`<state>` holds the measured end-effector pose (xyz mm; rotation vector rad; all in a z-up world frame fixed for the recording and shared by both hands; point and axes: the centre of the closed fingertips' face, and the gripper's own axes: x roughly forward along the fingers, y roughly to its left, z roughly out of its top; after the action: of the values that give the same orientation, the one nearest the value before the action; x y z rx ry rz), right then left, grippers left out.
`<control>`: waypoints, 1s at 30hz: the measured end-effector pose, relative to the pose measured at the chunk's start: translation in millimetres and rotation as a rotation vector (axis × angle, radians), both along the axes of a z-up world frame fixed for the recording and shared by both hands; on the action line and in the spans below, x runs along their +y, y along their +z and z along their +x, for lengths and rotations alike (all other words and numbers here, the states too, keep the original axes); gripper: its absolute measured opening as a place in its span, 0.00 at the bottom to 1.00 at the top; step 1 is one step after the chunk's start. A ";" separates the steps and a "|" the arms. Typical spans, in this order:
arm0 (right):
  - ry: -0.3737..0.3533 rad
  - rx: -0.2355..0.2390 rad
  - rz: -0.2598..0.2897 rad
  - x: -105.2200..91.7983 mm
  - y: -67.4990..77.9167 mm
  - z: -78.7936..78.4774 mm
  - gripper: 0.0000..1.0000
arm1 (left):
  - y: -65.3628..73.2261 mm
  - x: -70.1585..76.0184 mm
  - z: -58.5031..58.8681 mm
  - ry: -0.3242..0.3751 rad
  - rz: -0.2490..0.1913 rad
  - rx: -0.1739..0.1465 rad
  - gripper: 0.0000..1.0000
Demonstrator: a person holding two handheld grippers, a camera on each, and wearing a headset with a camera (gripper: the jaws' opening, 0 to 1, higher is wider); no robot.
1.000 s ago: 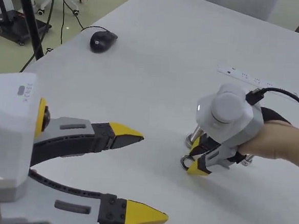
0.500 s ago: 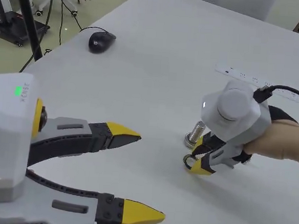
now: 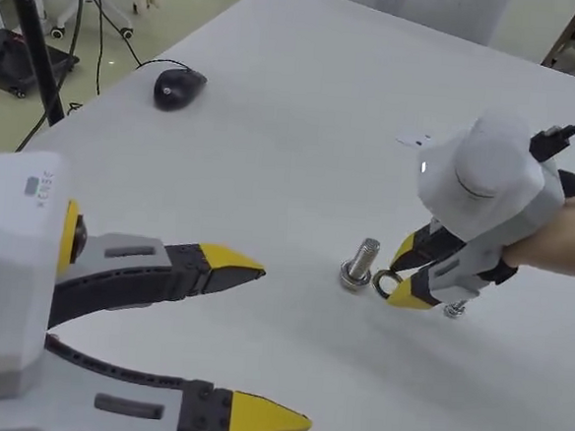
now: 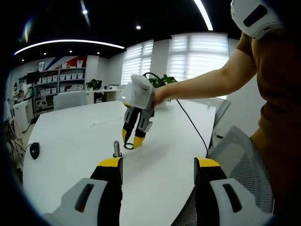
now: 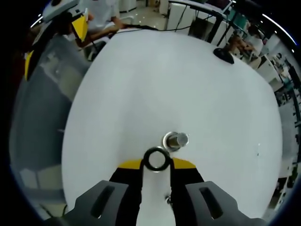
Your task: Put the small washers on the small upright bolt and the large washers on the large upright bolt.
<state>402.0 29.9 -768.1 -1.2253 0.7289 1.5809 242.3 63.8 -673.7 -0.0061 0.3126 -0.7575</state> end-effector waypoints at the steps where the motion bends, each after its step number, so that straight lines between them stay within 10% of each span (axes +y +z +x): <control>1: 0.000 -0.007 0.006 2.4 3.9 2.2 0.22 | 0.7 0.0 0.2 0.000 -0.001 -0.002 0.61; 30: 0.044 -0.032 -0.003 31.8 5.4 17.5 0.22 | 2.9 5.2 2.1 0.018 -0.007 -0.005 0.61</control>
<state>419.6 61.6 -762.7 -1.2742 0.6881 1.5927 244.4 69.0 -670.7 -0.0139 0.3048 -0.7408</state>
